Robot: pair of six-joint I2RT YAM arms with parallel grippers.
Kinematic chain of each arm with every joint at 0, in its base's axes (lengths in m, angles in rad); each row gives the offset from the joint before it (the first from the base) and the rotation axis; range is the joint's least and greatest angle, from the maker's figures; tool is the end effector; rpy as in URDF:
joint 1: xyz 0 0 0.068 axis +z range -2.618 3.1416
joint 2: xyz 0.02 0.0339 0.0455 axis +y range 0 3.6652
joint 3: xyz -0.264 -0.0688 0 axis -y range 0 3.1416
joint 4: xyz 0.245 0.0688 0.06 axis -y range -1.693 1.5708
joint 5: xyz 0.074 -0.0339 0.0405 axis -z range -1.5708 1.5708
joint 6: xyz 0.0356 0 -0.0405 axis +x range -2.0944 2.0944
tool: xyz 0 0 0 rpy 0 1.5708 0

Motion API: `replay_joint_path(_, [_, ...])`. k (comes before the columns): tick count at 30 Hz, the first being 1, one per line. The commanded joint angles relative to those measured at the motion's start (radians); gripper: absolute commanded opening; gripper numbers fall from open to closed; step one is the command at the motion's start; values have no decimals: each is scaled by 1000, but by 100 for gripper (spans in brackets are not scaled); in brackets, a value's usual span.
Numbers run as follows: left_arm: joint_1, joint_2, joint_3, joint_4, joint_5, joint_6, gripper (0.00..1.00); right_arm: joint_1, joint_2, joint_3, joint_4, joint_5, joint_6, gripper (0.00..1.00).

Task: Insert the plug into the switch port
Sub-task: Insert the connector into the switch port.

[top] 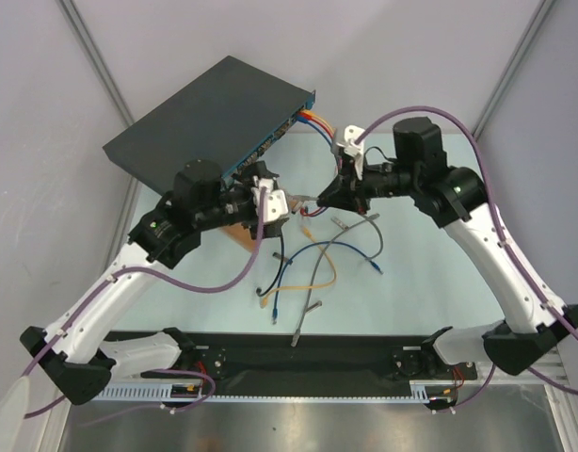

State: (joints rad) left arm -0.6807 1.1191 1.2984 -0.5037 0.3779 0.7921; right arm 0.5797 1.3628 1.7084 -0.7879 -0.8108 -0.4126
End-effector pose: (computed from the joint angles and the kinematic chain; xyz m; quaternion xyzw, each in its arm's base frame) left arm 0.1756 -0.1591 0.4196 0.6169 0.5173 -0.1204 0.5808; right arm 0.2073 0.1666 0.4691 -0.5551 0.5825 0.3731 0.4619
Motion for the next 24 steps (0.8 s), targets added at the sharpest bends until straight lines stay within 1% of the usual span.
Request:
replay_joint_path(1, [52,-59,93,-57,113,-253,93,-24,-155,-88,131,76,-86,0])
replay_joint_path(2, [73,-67,96,-80,206,-280,93,-24,-178,-116,165,88,-135,0])
replay_joint_path(3, [75,-96,79,-96,226,-333,94,-26,-200,-157,179,104,-152,0])
replay_joint_path(5, [75,-126,50,-75,248,-398,95,-26,-243,-185,199,113,-196,0])
replay_joint_path(6, [75,-145,36,-55,259,-453,95,-27,-252,-196,200,114,-204,0])
replay_joint_path(9, [78,-143,36,-30,280,-517,93,-26,-258,-187,174,105,-216,0])
replay_joint_path(13, [78,-165,9,68,282,-502,90,-26,-271,-200,183,105,-200,0])
replay_joint_path(16, [78,-185,-30,128,302,-440,88,-9,-295,-230,231,145,-204,0])
replay_joint_path(18, [76,-174,-15,116,318,-395,84,2,-304,-242,240,173,-222,0])
replay_joint_path(19, [76,-162,-1,99,347,-384,79,9,-307,-243,236,177,-248,0])
replay_joint_path(20, [75,-128,16,73,358,-373,78,28,-310,-253,233,196,-259,0])
replay_joint_path(21, [73,-114,50,62,369,-376,77,41,-315,-259,234,205,-276,0])
replay_joint_path(22, [67,-96,67,53,377,-379,73,52,-321,-260,228,212,-308,0])
replay_joint_path(24, [55,-47,110,39,351,-402,68,88,-330,-280,228,242,-342,0])
